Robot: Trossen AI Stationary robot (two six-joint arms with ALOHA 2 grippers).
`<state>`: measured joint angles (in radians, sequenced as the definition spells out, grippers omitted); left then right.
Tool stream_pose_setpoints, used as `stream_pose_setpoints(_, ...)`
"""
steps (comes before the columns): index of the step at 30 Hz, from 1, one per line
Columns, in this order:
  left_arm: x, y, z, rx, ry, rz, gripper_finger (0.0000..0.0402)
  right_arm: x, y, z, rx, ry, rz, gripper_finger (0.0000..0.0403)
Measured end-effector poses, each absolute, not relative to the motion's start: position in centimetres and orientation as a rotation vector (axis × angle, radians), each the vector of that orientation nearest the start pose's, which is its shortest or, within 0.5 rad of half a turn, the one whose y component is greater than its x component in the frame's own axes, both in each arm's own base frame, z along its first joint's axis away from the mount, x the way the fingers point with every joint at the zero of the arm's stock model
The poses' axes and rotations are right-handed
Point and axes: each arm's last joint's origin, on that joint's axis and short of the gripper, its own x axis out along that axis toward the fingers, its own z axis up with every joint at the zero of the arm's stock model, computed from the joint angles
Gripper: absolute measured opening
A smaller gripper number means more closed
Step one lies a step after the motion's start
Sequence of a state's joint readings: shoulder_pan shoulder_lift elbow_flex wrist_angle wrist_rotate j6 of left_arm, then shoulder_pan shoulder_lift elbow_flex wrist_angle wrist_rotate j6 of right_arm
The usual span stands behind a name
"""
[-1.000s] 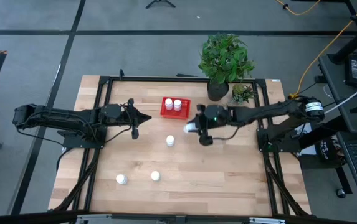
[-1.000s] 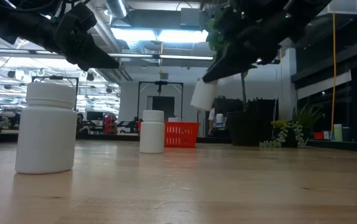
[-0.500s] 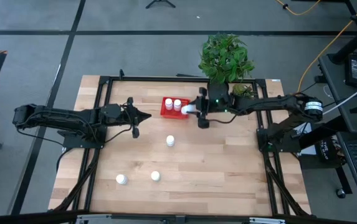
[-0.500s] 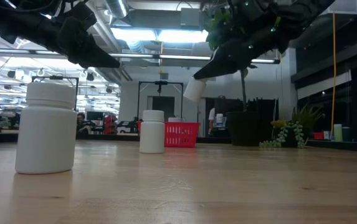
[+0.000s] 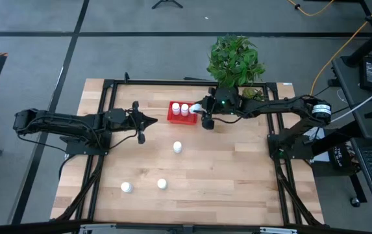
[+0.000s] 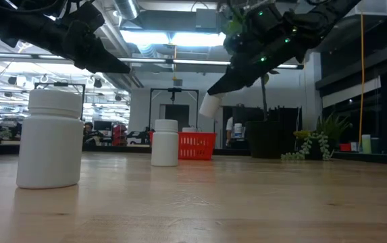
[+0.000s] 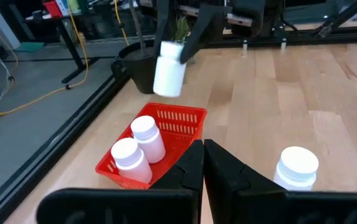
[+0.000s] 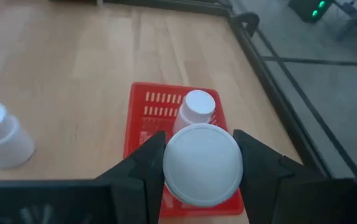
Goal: Pick and place pill bottles into a basket
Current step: Put the white pill bottle into the red bin
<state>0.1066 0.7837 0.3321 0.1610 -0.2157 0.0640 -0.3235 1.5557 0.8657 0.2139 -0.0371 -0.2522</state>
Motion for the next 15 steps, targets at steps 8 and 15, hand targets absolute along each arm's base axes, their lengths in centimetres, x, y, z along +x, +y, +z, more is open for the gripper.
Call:
stream_pose_setpoints(8, 17.0, 2.4, 20.9, 0.081, 0.303, 0.31, 0.0006, 34.1, -11.6, 20.4, -0.141, 0.662, -0.268, 0.015)
stream_pose_setpoints(15, 17.0, 2.4, 20.9, 0.081, 0.31, 0.31, 0.0001, 34.7, -11.8, 21.1, -0.129, 0.702, -0.276, 0.015)
